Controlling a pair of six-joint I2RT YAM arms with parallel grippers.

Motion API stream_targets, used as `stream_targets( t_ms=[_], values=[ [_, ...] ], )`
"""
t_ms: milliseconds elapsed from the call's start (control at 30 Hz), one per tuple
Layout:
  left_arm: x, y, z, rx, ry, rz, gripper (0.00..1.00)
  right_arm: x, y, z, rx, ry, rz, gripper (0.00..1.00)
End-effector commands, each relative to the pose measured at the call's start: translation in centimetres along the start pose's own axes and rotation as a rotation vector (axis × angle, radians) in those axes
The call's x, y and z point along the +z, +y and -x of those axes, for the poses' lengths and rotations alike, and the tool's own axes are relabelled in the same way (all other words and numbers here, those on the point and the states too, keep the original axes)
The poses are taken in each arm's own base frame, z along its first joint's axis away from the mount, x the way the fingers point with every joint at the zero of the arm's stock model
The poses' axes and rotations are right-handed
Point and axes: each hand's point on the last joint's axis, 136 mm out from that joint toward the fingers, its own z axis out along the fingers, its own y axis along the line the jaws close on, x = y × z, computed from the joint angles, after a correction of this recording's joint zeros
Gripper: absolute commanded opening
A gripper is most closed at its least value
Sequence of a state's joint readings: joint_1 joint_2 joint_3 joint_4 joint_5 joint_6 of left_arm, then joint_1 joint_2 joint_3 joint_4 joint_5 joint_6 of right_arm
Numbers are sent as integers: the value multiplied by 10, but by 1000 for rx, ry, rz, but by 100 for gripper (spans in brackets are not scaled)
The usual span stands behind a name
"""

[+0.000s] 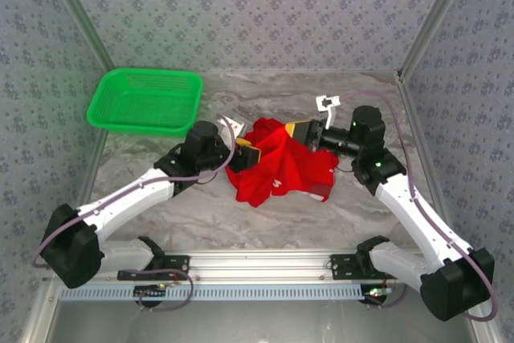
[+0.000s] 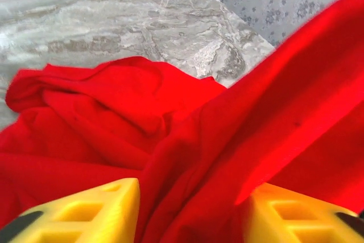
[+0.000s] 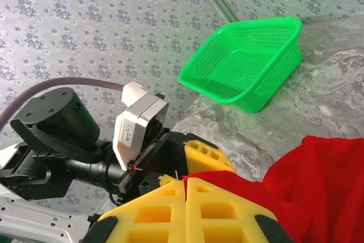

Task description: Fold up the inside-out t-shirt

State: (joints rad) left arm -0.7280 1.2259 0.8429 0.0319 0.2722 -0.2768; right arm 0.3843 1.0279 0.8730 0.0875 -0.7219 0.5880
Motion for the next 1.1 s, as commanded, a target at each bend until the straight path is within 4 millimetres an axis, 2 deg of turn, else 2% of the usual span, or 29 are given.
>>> stream_targets(
  t_ms=[0,100,367,500,533,600,667,733,800,867,967,1067],
  values=[
    [-18,-11,18,82,-87,54,63,5,6,4,11,-21,30,0],
    [-19,-10,22,134,-102,116,74,9,8,1,22,-9,43,0],
    [6,-10,35,235,-54,148,75,13,8,-4,27,-2,51,0],
    [19,-31,28,285,-10,11,72,13,6,-7,31,2,50,0],
    [24,-38,25,286,4,-37,66,13,6,-9,32,8,50,0],
    [28,-54,21,272,30,-137,44,11,3,-14,48,22,30,0],
    [25,-69,23,228,41,-236,19,3,-18,-15,-2,14,-116,0],
    [16,-77,27,150,43,-308,0,-12,-49,-24,-68,41,-344,0],
    [5,-83,32,47,34,-374,0,-27,-74,-33,-104,85,-530,0],
    [-5,-79,39,-82,0,-398,0,-31,-82,-43,-144,137,-596,12],
    [-5,-65,41,-233,-15,-354,0,-26,-69,-55,-172,178,-538,29],
    [-3,-57,38,-295,-5,-311,0,-21,-42,-63,-181,177,-407,41]
  ],
)
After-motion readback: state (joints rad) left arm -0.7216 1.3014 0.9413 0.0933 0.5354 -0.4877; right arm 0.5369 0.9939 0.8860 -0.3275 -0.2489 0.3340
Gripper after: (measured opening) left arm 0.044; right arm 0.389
